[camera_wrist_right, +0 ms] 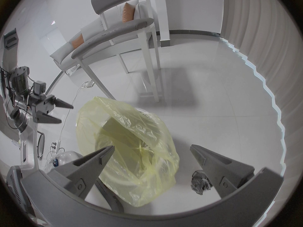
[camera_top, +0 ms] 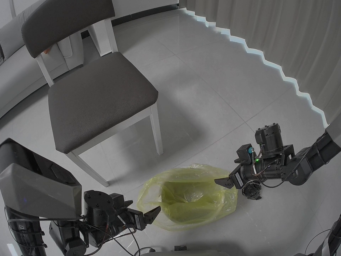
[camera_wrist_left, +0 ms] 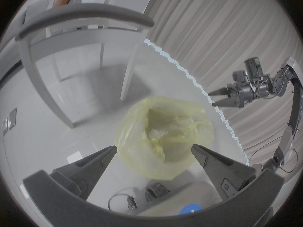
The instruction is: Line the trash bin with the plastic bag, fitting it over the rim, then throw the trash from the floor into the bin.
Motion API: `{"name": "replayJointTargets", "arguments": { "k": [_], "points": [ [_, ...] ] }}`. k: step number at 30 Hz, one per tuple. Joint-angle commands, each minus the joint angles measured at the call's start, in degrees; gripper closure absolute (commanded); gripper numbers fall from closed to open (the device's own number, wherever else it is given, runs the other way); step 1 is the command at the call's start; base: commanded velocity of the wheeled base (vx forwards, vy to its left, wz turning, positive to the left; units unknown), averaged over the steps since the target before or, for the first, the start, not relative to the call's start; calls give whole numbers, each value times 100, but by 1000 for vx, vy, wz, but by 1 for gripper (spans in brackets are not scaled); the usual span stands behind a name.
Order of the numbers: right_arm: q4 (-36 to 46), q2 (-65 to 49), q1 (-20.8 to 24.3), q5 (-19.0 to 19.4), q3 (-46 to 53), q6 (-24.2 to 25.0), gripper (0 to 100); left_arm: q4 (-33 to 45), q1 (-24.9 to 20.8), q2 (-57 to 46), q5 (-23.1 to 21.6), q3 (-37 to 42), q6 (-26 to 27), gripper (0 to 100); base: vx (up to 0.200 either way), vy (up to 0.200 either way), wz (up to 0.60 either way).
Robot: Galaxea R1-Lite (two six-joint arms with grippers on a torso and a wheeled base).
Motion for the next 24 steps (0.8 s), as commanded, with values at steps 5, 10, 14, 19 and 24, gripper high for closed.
{"name": "replayJointTargets", "arguments": {
  "k": [5,10,14,19,24],
  "points": [
    [-20,-1162,-406,144,855,179,0,845,14,-225,-23,-1532,1693,0,0,0,0],
    [-20,-1795,-432,153,1207,601,0,1636,-57,-225,-40,-2244,2194,0,0,0,0],
    [-29,-2226,-467,153,1505,689,0,1785,-83,-190,-251,-2323,2563,0,0,0,0],
    [-38,-2630,-590,232,1760,707,0,1811,-162,30,-348,-2455,2862,0,0,0,0],
    [-152,-2735,-801,680,1839,891,0,1838,-162,364,-410,-2807,3108,0,0,0,0]
  ]
}}
